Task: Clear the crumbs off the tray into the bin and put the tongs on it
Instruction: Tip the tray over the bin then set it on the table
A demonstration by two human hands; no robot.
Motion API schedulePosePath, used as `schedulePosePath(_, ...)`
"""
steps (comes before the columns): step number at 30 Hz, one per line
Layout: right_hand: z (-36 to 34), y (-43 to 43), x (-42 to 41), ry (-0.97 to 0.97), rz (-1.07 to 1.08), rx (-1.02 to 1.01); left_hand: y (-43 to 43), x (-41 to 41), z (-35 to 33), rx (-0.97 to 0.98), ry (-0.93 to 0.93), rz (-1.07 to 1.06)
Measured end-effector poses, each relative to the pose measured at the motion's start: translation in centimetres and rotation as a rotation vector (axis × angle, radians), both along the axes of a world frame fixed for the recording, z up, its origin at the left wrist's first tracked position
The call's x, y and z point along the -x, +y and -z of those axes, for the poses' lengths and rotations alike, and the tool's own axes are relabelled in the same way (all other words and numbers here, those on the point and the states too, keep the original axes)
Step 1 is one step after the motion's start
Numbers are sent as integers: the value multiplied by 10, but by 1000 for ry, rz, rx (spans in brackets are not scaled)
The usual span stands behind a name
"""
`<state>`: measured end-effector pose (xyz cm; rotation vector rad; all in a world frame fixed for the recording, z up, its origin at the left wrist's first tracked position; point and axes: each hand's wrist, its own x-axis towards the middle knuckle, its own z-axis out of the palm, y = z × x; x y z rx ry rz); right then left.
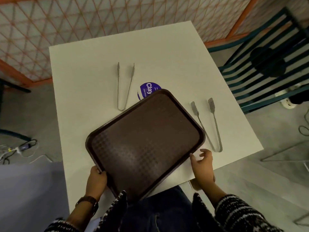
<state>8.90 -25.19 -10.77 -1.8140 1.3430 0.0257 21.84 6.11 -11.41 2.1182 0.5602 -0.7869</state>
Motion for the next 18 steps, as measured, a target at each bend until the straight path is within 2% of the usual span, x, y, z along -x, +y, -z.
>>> schedulePosePath(2, -11, 6, -15, -117, 316, -368, -1, -2, -12, 33, -10, 15)
schedulePosePath(3, -17, 8, -23, -181, 358, -453, -2, -3, -19, 65, -20, 14)
schedulePosePath(8, -57, -3, -56, -402, 241, -276, -18, 1, -51, 255, -29, -62)
schedulePosePath(11, -82, -41, -78, -446, 220, -223, -51, -17, -65, 345, -83, -53)
schedulePosePath(15, -98, -109, -113, -504, 241, -242, -118, -85, -64, 364, -174, 9)
schedulePosePath(18, -97, -157, -143, -551, 289, -292, -172, -145, -55, 303, -281, 127)
